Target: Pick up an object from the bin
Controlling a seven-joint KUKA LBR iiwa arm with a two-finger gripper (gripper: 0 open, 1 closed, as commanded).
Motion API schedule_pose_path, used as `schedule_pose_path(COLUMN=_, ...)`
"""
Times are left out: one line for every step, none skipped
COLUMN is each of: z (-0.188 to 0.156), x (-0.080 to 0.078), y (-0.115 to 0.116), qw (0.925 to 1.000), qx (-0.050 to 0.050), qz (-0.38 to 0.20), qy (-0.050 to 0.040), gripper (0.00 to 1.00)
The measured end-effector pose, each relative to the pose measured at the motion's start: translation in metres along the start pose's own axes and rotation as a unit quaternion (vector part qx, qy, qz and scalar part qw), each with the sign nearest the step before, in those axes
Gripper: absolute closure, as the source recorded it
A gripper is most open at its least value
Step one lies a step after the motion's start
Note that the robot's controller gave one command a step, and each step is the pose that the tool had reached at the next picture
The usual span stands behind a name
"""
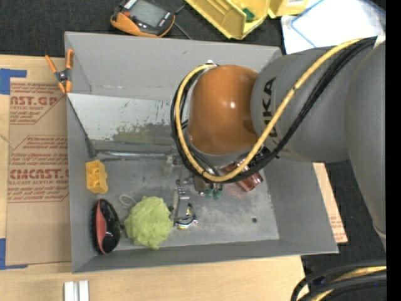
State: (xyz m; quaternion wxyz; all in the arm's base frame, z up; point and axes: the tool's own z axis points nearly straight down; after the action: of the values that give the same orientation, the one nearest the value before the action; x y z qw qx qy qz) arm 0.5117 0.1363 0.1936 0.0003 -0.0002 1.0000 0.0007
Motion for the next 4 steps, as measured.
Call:
schedule_pose_path(z=0.000, x=0.000, y=0.000, qw=1.0000, qx=0.000, qz=0.000, qy=0.0000, gripper=0.00)
schedule_pose_path(z=0.073, x=0.005, y=0.013, qw=0.9995, qx=0.000, qz=-0.032, qy=0.0014, gripper=0.00)
schedule_pose_path(z=0.034, x=0.015, y=0.007, qw=0.9821, qx=-0.003, qz=0.188, qy=-0.0056, gripper=0.00)
schedule_pose_path(z=0.059, x=0.017, y=0.033, qw=0.9913, qx=0.000, qz=0.132, qy=0.0011, gripper=0.00)
